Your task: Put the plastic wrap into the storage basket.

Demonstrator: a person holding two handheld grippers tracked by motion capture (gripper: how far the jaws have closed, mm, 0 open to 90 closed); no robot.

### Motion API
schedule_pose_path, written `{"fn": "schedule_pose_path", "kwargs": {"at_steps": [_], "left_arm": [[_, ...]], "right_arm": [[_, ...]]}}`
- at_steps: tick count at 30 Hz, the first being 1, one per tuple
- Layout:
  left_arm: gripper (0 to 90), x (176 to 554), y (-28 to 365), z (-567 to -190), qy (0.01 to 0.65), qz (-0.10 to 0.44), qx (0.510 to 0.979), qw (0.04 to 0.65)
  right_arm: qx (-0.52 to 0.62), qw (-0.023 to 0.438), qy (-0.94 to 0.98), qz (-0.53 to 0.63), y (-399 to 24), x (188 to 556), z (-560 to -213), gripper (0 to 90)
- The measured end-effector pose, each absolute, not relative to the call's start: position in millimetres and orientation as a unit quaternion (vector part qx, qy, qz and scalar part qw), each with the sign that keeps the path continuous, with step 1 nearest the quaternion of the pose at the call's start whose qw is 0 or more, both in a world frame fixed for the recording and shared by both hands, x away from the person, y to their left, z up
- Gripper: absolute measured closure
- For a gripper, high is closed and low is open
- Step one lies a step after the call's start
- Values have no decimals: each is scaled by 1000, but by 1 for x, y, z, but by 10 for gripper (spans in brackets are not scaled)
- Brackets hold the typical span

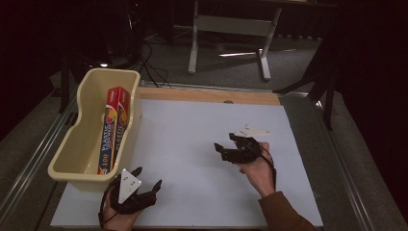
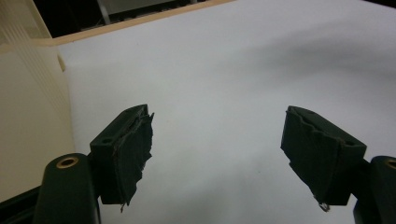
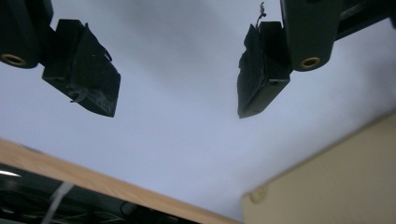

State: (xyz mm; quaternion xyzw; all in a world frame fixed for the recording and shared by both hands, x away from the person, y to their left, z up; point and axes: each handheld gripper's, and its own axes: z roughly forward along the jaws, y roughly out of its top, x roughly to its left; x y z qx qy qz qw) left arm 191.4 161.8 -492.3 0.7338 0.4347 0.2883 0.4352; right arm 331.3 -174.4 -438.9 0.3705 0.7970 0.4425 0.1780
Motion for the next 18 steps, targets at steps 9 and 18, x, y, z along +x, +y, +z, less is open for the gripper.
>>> {"fn": "schedule_pose_path", "kwargs": {"at_steps": [9, 18], "left_arm": [[243, 193, 163, -493, 437, 290, 734, 431], [244, 195, 164, -493, 436, 296, 734, 429]], "right_arm": [[399, 188, 770, 461, -235, 295, -463, 299], [422, 215, 731, 492, -295, 257, -484, 288]]}}
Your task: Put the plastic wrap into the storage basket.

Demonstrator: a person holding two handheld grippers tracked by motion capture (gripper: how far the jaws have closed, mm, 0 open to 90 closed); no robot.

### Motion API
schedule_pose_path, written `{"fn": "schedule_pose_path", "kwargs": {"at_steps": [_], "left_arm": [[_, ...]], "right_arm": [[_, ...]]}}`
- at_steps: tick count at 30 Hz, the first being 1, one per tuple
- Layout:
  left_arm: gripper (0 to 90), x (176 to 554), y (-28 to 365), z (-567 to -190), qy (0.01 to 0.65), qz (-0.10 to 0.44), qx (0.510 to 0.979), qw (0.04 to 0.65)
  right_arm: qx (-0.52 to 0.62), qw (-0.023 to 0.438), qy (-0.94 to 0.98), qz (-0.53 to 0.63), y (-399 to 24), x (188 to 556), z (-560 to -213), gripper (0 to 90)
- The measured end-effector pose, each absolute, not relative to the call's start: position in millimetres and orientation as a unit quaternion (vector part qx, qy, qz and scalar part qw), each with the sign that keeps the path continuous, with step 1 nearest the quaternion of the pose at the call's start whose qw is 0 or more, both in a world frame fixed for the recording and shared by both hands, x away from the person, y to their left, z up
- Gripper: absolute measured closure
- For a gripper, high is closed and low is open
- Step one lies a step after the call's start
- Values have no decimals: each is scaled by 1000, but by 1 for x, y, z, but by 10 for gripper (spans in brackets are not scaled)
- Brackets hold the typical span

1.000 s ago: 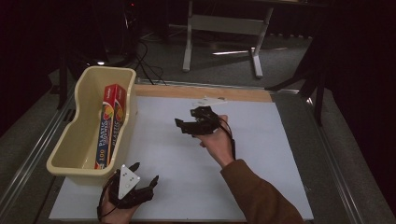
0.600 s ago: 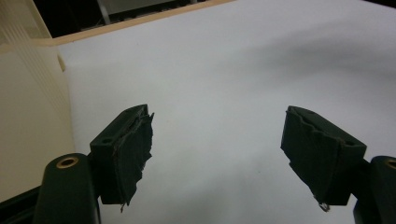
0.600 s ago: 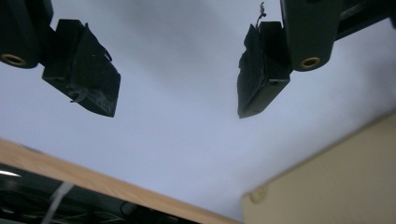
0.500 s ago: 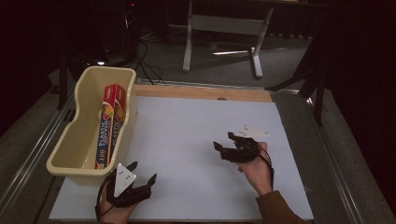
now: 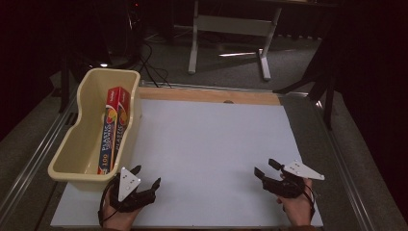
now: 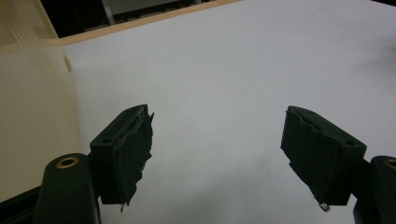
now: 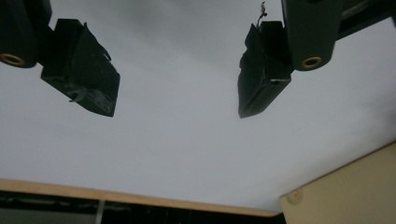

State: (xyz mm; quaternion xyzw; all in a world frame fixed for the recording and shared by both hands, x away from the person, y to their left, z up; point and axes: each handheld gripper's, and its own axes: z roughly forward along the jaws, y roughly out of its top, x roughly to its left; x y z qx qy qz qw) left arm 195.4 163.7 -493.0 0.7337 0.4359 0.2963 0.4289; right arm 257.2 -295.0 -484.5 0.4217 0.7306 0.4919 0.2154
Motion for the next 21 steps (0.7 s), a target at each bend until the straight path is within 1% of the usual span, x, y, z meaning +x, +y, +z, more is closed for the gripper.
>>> {"fn": "schedule_pose_path", "kwargs": {"at_steps": [1, 2, 10, 13, 21], "left_arm": [[246, 195, 164, -493, 436, 296, 734, 429], [245, 195, 164, -493, 435, 297, 734, 427], [244, 194, 162, -493, 432, 300, 736, 427], [244, 194, 161, -493, 430, 299, 737, 427], [244, 197, 155, -496, 425, 292, 744, 425]], "right_arm": [[422, 215, 731, 492, -295, 257, -484, 288], [415, 231, 729, 492, -301, 251, -484, 284], [409, 226, 732, 495, -306, 246, -486, 243], [398, 228, 744, 486, -301, 245, -488, 209], [391, 231, 751, 479, -300, 245, -489, 179]]}}
